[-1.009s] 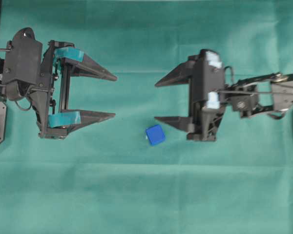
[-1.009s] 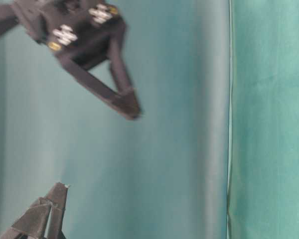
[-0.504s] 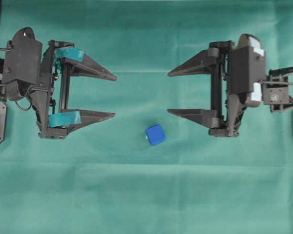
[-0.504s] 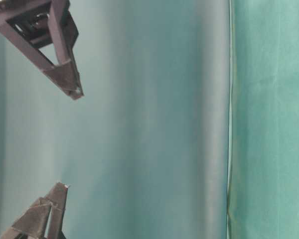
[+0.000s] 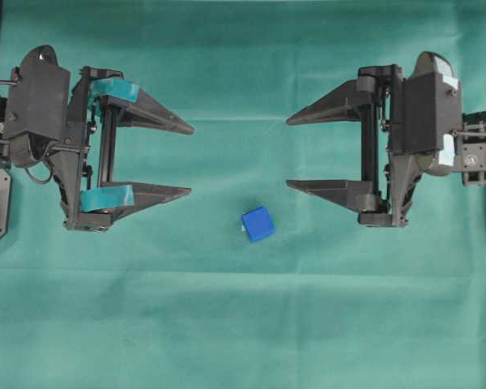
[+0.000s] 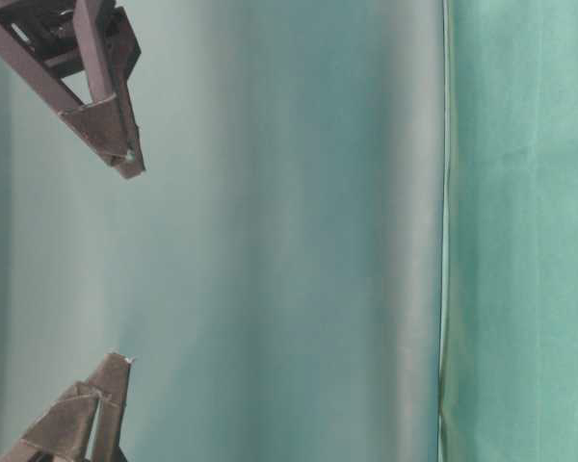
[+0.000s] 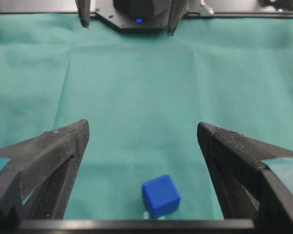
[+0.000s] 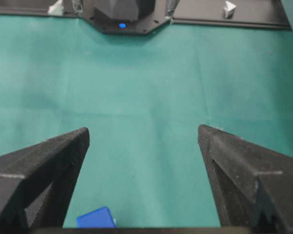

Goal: Handover the blue block to the right arm after grasping it with the left arm, then place it in the designated position.

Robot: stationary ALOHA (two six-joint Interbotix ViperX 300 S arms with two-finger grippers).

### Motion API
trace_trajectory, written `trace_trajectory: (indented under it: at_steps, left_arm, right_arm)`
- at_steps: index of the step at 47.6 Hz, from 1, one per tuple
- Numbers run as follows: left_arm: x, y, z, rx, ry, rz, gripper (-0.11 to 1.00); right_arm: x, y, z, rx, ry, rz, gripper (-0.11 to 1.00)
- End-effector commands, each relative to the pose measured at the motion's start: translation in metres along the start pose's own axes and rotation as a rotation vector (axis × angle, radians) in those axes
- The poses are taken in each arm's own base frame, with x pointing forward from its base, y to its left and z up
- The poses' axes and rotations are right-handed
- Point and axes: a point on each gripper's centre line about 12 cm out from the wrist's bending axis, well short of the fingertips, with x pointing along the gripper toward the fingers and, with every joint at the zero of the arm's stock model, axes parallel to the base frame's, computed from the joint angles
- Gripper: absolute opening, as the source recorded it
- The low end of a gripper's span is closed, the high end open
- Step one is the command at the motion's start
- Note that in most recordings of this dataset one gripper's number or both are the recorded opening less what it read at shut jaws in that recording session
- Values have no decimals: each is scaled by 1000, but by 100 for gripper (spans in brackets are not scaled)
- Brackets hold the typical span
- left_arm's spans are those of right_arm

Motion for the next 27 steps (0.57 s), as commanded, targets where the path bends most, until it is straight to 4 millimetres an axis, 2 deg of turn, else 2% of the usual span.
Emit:
trace_trajectory:
  at_steps: [1,27]
  left_arm:
    - [-4,0,13,2,-40,-1,100]
    - [-4,-1,15,2,-44,-3,100]
  right_arm:
    - [-5,1,9,-2,-32,6,88]
    - [-6,1,11,-26,-46,10,88]
